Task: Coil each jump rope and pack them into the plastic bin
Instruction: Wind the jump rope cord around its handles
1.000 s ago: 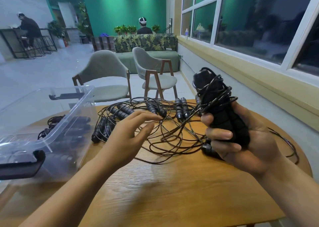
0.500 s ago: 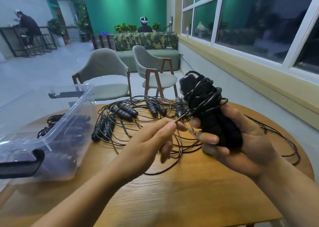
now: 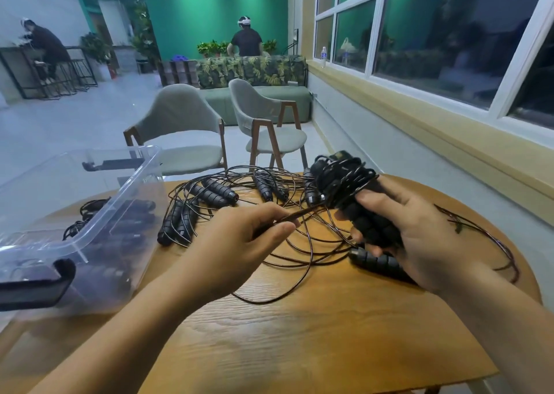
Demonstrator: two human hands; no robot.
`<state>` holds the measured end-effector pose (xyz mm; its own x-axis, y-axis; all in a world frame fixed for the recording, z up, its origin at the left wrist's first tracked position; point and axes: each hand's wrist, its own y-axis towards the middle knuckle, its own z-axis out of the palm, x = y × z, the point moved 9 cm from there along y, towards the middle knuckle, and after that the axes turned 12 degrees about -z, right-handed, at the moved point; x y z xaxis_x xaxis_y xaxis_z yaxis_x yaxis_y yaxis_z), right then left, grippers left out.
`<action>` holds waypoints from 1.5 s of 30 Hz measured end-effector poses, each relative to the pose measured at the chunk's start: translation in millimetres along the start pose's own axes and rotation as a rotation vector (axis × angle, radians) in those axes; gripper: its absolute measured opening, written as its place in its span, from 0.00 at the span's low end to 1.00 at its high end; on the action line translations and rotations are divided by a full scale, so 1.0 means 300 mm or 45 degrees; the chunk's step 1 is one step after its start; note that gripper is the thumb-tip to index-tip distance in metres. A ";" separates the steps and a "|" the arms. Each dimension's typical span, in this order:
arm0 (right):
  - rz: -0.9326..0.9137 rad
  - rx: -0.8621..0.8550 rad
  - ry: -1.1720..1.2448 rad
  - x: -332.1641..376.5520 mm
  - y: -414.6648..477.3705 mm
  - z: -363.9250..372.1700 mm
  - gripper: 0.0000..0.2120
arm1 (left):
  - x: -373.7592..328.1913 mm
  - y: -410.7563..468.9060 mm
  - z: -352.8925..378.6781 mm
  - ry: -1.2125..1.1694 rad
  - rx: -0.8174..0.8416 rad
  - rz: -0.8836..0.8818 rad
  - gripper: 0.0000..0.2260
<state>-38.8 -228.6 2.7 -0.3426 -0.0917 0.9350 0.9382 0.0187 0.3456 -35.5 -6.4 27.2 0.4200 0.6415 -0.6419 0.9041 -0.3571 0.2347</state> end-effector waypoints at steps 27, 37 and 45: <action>0.376 1.184 -0.671 -0.129 -0.248 0.341 0.06 | -0.046 -0.039 0.087 -0.163 0.306 0.171 0.20; 0.305 1.062 0.166 -0.033 -0.233 0.349 0.18 | 0.069 -0.020 0.130 -0.281 0.351 -0.009 0.18; 0.128 0.676 0.373 -0.030 -0.151 0.292 0.28 | -0.003 -0.041 0.168 -0.481 0.177 -0.095 0.14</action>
<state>-82.6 -141.4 -14.3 -0.1551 -0.3319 0.9305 0.7866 0.5283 0.3195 -51.0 -36.8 -11.7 0.2719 0.3840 -0.8824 0.9010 -0.4238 0.0932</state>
